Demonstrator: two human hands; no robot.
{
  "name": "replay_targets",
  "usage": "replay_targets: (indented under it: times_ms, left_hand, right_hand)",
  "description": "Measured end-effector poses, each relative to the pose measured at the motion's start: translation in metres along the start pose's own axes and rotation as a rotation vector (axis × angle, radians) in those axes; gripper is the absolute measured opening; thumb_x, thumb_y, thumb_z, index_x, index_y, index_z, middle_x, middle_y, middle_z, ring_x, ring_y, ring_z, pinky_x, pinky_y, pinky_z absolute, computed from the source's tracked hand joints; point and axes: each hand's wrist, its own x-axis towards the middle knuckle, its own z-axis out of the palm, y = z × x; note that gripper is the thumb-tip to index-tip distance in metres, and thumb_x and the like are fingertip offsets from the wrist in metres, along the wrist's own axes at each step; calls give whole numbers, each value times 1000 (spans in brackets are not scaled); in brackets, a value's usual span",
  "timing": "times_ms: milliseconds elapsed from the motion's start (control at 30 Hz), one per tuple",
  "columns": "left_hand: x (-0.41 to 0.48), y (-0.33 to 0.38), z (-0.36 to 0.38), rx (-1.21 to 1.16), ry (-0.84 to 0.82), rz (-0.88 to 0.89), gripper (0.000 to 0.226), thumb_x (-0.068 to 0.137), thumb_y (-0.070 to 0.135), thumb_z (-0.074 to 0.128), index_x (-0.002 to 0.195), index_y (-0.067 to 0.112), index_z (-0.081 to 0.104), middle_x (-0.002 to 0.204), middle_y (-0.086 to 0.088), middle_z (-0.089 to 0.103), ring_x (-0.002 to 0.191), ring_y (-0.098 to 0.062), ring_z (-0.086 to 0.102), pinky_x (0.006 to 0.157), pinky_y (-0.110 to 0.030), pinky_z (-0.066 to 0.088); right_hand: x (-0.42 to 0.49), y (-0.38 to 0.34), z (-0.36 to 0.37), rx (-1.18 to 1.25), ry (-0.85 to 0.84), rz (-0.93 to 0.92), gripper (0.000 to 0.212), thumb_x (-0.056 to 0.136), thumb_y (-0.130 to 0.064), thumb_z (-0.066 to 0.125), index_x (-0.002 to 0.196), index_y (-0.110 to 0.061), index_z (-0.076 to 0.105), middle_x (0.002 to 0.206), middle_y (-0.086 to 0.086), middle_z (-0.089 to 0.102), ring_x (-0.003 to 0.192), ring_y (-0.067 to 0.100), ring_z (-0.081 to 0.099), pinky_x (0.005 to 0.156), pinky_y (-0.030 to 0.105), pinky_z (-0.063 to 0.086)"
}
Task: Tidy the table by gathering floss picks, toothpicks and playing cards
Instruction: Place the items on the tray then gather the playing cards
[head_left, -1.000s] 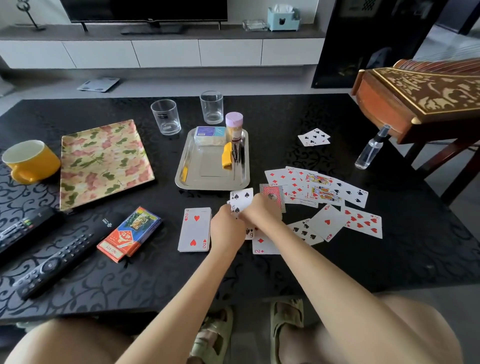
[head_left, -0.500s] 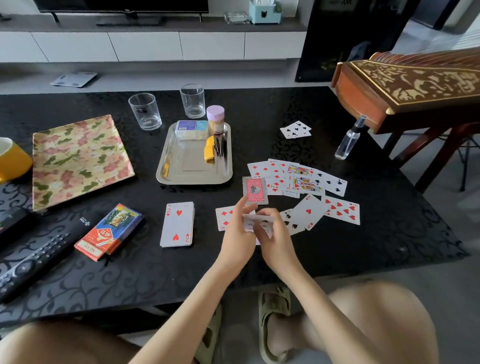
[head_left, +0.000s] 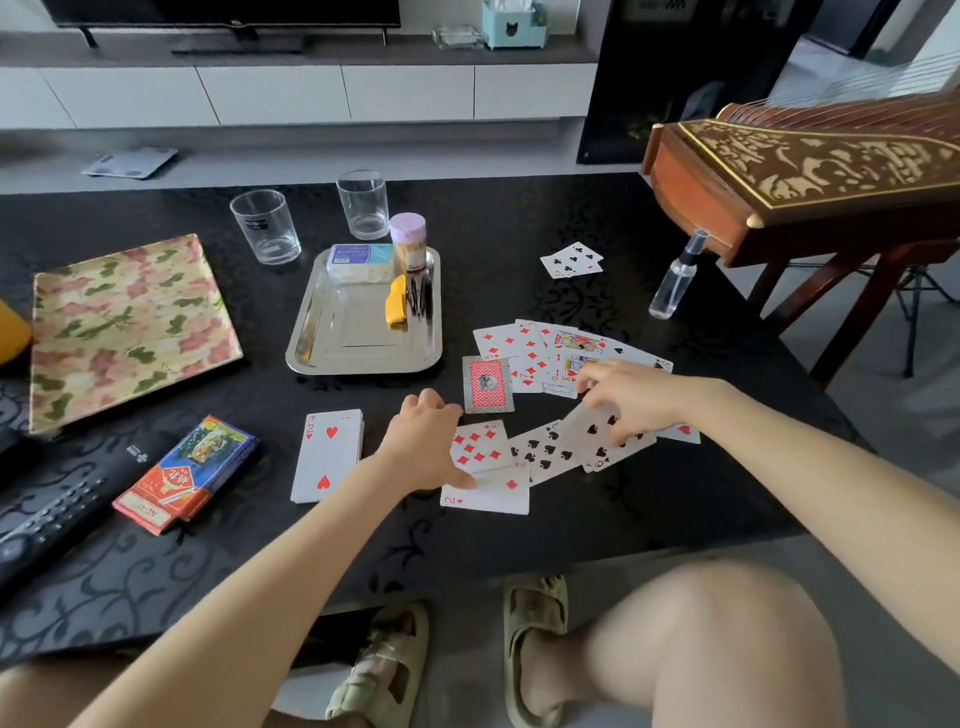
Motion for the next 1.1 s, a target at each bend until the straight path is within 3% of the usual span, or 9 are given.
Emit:
replay_targets:
  times_ms: [100, 233, 333, 433, 600, 767, 833, 967, 1100]
  left_hand:
    - [-1, 5, -3, 7, -39, 26, 76, 73, 40, 76, 134, 13, 41, 131, -8, 42, 118, -23, 40, 97, -28, 38]
    - [2, 13, -12, 70, -98, 45, 73, 74, 39, 75, 131, 8, 41, 121, -9, 50, 102, -19, 45, 89, -25, 39]
    - [5, 17, -16, 73, -158, 38, 74, 75, 38, 75, 132, 7, 39, 123, -10, 49, 95, -15, 39, 85, -24, 40]
    - [9, 17, -17, 78, -198, 8, 78, 71, 41, 78, 131, 7, 40, 124, -10, 47, 100, -18, 42, 88, -26, 40]
    - [3, 19, -11, 182, -28, 54, 76, 68, 44, 79, 124, 11, 38, 116, -6, 48, 98, -17, 40, 90, -29, 43]
    - [-11, 26, 3, -14, 81, 178, 44, 78, 16, 72, 105, 15, 38, 103, -2, 52, 90, -14, 45, 74, -23, 41]
    - [-13, 28, 6, -92, 66, 203, 41, 79, 14, 71, 97, 19, 34, 95, 2, 49, 84, -12, 43, 68, -21, 35]
    - [-16, 32, 3, -67, -2, 317, 18, 87, 20, 63, 98, 20, 48, 94, 9, 47, 87, -12, 44, 71, -23, 35]
    - [-19, 34, -2, -138, -133, 297, 11, 96, 23, 47, 107, 21, 46, 97, -2, 58, 83, -21, 56, 61, -28, 38]
  right_hand:
    - [6, 4, 7, -35, 35, -34, 29, 77, -28, 72, 101, -26, 56, 115, -8, 44, 97, 9, 32, 85, 28, 29]
    - [5, 3, 11, 79, 74, 5, 41, 74, -25, 75, 103, -26, 46, 98, -10, 44, 92, 13, 38, 82, 28, 29]
    - [-3, 10, 8, 237, 95, 56, 23, 78, -25, 72, 79, -20, 50, 78, -6, 45, 75, 15, 42, 63, 26, 32]
    - [-22, 32, 3, 470, 180, 168, 32, 78, -24, 72, 62, -13, 47, 64, -3, 43, 57, 13, 41, 53, 26, 31]
    - [-40, 71, 15, 546, 188, 287, 23, 75, -19, 73, 71, -3, 57, 71, 4, 57, 68, 21, 57, 58, 28, 41]
    - [-27, 59, 44, 449, 181, 343, 28, 71, -26, 75, 85, -13, 54, 105, 1, 41, 98, 21, 46, 83, 34, 44]
    - [-29, 53, 47, 508, 185, 361, 34, 70, -27, 75, 94, -17, 53, 107, 0, 47, 96, 19, 50, 80, 34, 44]
    - [-38, 41, 50, 485, 256, 433, 55, 74, -26, 73, 120, -22, 43, 99, -6, 55, 74, 14, 57, 59, 27, 37]
    - [-40, 27, 58, 737, 388, 427, 28, 81, -9, 65, 102, -13, 47, 90, 0, 56, 73, 18, 59, 56, 29, 46]
